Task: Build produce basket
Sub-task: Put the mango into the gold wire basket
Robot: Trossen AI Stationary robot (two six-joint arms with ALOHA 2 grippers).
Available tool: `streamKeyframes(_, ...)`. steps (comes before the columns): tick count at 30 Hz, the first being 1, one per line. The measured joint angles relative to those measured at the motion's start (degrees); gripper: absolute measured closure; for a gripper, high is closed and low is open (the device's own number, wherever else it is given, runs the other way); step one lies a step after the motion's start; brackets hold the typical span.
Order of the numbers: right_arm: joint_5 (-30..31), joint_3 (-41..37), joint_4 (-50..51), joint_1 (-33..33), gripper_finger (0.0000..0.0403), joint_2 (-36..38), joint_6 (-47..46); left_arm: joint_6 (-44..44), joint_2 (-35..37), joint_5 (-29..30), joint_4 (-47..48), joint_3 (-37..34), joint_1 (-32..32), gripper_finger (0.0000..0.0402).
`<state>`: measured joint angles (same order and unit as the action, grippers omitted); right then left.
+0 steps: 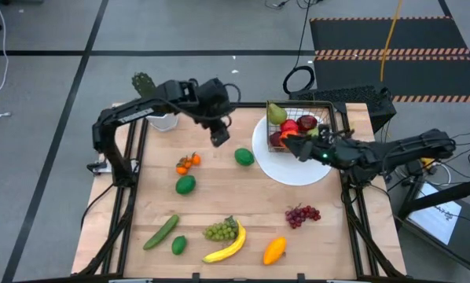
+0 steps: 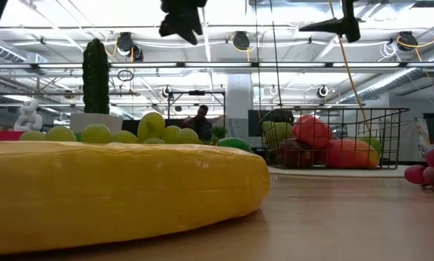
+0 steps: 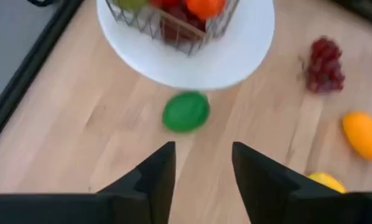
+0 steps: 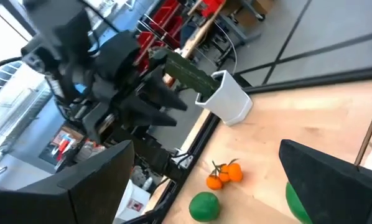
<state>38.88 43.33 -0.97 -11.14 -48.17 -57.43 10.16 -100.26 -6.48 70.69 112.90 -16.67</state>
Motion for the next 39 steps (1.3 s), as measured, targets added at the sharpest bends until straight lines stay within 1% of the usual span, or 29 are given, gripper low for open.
streamKeyframes(4, -1.2, 0.0, -4.3, 0.0, 0.0008, -2.9, -1.8, 2.0, 4.2, 0.4, -3.8, -7.6, 2.9, 0.0273)
streamKeyframes(7, -3.0, 0.0, -8.7, -0.2, 0.0008, -4.6, -1.8, 5.3, 7.5, 0.3, -8.3, -15.2, 5.4, 0.0285)
streamKeyframes(10, -3.1, 0.0, -11.1, -1.1, 0.0008, -6.1, -1.8, 9.7, 11.5, 0.4, -12.1, -22.7, 8.7, 0.0293)
streamKeyframes(14, -3.2, 0.2, -11.1, -2.2, 0.0008, -7.7, -1.8, 16.6, 17.1, 1.0, -18.5, -31.8, 13.8, 0.0294)
streamKeyframes(17, -3.4, 0.2, -10.7, -2.5, 0.0008, -8.8, -1.6, 21.6, 20.4, 2.0, -23.4, -37.3, 17.4, 0.0294)
streamKeyframes(21, -7.4, 0.3, -9.7, -1.1, 0.0008, -10.2, -0.3, 26.8, 22.8, 4.7, -26.2, -41.7, 21.2, 0.0293)
streamKeyframes(23, -11.9, 0.3, -9.4, 0.3, 0.0008, -10.7, -0.2, 29.3, 22.9, 5.1, -25.7, -42.6, 22.6, 0.0293)
streamKeyframes(26, -20.6, 0.3, -8.1, 2.4, 0.0008, -10.9, 1.7, 32.8, 22.8, 5.9, -26.1, -42.7, 24.8, 0.0293)
streamKeyframes(33, -40.5, 0.3, -0.6, 5.2, 0.0008, -10.7, 2.8, 41.3, 22.5, 13.4, -29.0, -42.7, 30.2, 0.0293)
streamKeyframes(39, -50.8, 0.3, 4.9, 5.2, 0.0009, -10.4, 8.4, 48.7, 22.5, 17.7, -28.8, -42.7, 32.3, 0.0293)
